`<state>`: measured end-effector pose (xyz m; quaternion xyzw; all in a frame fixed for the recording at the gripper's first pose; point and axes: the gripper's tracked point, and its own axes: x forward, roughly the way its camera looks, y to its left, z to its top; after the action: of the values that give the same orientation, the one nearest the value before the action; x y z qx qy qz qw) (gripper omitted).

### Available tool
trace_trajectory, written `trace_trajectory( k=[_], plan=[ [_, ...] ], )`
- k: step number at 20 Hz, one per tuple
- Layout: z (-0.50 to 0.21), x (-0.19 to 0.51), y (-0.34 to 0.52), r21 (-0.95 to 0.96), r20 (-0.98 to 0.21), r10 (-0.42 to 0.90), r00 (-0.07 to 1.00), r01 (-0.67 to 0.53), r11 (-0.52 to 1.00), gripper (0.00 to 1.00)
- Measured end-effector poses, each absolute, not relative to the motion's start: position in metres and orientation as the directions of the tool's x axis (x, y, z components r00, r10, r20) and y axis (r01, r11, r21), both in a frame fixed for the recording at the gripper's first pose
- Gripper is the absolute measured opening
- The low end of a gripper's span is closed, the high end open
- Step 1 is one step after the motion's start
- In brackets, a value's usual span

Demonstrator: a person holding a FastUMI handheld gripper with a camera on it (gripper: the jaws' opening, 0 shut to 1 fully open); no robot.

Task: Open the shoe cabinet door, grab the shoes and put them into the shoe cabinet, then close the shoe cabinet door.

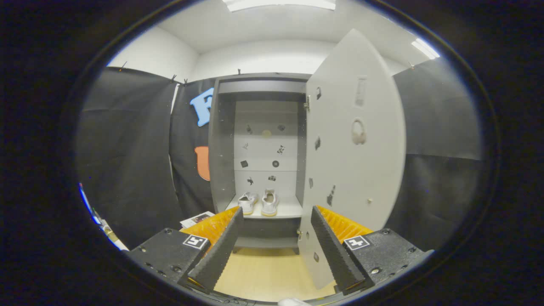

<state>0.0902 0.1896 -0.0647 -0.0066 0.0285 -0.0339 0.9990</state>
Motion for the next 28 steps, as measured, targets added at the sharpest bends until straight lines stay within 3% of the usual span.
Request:
trace_trajectory(
  k=[8,14,19,28],
  plan=[
    [-0.06,0.016,0.067,0.014,-0.02,-0.203,0.979,0.203,0.979,1.0],
    [-0.078,0.022,-0.005,0.024,-0.049,-0.229,0.972,0.231,0.973,1.0],
    [-0.09,0.067,-0.047,0.048,-0.076,-0.158,0.984,0.162,0.986,1.0],
    [-0.1,0.139,-0.039,0.06,-0.104,0.046,0.994,-0.04,0.997,0.99]
  ],
)
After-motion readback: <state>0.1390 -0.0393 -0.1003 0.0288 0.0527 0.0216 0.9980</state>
